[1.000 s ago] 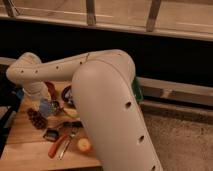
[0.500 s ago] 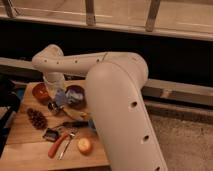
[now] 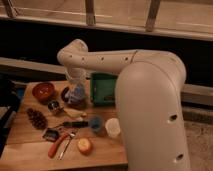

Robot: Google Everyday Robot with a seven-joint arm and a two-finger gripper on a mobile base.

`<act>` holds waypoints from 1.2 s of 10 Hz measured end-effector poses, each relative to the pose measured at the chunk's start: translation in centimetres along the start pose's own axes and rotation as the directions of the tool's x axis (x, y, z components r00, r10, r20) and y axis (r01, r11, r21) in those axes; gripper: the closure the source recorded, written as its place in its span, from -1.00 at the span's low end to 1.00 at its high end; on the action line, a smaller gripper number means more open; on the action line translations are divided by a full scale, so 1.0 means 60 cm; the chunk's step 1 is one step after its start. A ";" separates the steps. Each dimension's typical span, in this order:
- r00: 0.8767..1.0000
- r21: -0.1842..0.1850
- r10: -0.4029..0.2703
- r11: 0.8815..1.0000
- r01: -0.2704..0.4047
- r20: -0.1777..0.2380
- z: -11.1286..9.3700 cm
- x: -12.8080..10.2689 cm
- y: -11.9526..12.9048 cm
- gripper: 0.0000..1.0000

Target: Place sponge in tray

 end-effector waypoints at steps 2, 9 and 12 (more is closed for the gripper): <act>0.997 0.009 0.078 0.997 -0.078 0.001 -0.005 0.022 -0.057 1.00; 0.991 0.062 0.130 0.990 -0.130 -0.004 0.008 0.018 -0.077 1.00; 0.971 0.122 0.237 0.964 -0.234 -0.010 0.033 -0.002 -0.175 1.00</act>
